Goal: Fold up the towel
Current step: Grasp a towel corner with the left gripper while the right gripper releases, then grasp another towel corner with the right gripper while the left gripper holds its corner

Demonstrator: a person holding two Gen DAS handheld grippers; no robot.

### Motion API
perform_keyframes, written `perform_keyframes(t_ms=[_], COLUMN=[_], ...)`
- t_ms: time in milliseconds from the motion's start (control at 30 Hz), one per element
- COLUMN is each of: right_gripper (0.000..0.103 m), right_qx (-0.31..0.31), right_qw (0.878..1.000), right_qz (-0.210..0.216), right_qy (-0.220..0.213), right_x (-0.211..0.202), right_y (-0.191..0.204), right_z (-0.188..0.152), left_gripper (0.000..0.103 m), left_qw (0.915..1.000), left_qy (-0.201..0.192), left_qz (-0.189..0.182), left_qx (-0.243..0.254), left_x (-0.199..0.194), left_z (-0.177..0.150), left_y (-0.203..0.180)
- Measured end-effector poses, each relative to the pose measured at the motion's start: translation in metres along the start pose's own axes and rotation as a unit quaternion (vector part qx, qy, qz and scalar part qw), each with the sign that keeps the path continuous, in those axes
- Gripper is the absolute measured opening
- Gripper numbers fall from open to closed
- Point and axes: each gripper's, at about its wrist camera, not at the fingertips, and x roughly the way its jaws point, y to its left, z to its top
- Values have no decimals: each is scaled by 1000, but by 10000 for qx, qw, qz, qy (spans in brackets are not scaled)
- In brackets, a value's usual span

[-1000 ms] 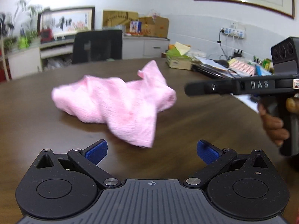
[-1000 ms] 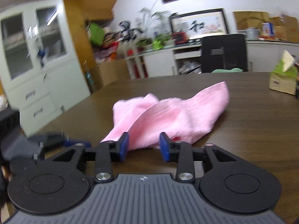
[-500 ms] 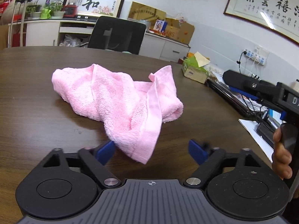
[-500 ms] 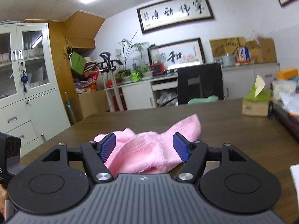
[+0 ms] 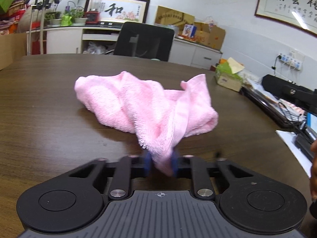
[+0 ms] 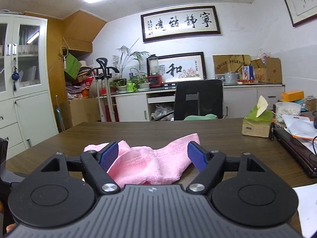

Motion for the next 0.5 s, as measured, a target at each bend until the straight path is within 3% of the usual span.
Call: perform_keyframes(t_ms=[100,200,333,500], right_gripper=[82,82,82,82], right_qx=[137,386,999,1394], right_qw=[9993,9977,9933,9878], right_qz=[-330,-466,-267,-79], right_qy=[120,300,508,687], right_x=[5,10,17,26], right_y=[-7,-18,-40,-55], right_z=[-2,-4,-8,-14], left_gripper=[7,7,7,7], left_qw=[9998,9987,9954,9929], left_qy=[-177,-484,-818,-670], left_qz=[124,-113,-351,-469], left_qx=[26,146,349,859], left_x=[-8,-27,-53,-65], left_z=[2,7,10,-1], left_y=[4,9,21,42])
